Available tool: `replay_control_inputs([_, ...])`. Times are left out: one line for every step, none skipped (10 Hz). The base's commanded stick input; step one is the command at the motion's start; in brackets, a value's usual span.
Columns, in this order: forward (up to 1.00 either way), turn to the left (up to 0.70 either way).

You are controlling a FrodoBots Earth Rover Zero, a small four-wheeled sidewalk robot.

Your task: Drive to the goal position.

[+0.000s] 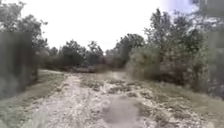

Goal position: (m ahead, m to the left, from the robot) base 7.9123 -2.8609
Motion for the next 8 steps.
replay_control_inputs([0.7, 0.32])
replay_control_inputs([0.7, 0.23])
replay_control_inputs([0.7, 0.14])
replay_control_inputs([0.7, 0.05])
replay_control_inputs([0.7, 0.0])
replay_control_inputs([0.7, 0.0])
replay_control_inputs([0.7, 0.0])
replay_control_inputs([0.7, 0.0])
